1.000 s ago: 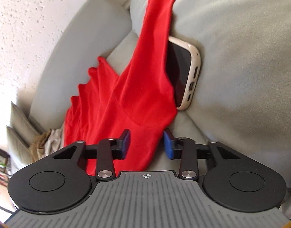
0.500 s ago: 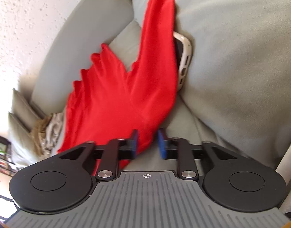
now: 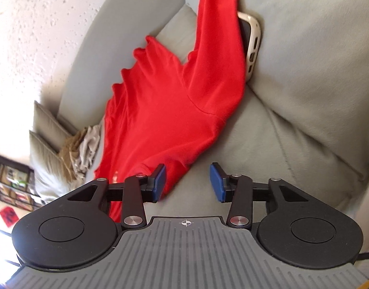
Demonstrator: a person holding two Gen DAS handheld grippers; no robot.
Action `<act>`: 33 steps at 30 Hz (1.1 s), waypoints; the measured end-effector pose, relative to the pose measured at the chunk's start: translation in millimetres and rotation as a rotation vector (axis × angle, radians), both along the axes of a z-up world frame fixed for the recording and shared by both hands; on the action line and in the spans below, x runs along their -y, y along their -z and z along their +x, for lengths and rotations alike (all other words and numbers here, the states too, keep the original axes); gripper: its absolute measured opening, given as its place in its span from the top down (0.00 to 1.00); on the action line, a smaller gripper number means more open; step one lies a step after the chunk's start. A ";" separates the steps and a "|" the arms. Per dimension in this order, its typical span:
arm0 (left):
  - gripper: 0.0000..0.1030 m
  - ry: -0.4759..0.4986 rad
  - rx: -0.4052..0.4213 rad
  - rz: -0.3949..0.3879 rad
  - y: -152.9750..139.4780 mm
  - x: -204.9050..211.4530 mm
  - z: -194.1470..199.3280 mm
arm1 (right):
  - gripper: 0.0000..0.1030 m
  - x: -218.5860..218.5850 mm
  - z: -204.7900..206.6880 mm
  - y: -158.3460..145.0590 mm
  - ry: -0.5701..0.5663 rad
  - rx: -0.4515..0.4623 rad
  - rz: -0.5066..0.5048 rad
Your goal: Fold clothes
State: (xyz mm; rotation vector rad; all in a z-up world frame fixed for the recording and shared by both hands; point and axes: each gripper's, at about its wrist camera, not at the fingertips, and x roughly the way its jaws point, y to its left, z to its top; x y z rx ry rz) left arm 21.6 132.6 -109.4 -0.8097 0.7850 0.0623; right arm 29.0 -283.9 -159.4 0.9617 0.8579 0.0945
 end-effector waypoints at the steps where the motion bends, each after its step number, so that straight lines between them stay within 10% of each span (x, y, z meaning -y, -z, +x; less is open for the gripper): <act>1: 0.50 -0.015 0.003 0.000 -1.7 -1.2 3.3 | 0.56 -1.3 2.6 2.2 0.004 -0.004 0.019; 6: 0.52 -0.029 0.004 0.048 1.5 0.7 19.4 | 0.51 -7.4 14.5 8.6 0.066 0.008 0.045; 7: 0.59 -0.024 -0.005 0.079 0.4 3.4 20.2 | 0.55 -9.5 17.6 9.0 0.071 0.014 0.030; 8: 0.88 -0.019 -0.015 0.109 -0.6 5.9 20.9 | 0.62 -11.5 20.6 9.5 0.076 0.021 0.014; 9: 1.00 -0.007 -0.035 0.129 -1.2 6.4 20.6 | 0.90 -13.5 23.1 10.3 0.077 0.012 -0.017; 28: 0.98 0.114 -0.125 0.301 -24.3 7.0 -31.0 | 0.98 -14.1 -23.8 -58.7 -0.018 0.013 -0.281; 33: 0.84 0.131 -0.163 0.333 -24.5 11.7 -26.4 | 0.96 -21.6 -33.3 -76.8 -0.052 0.026 -0.323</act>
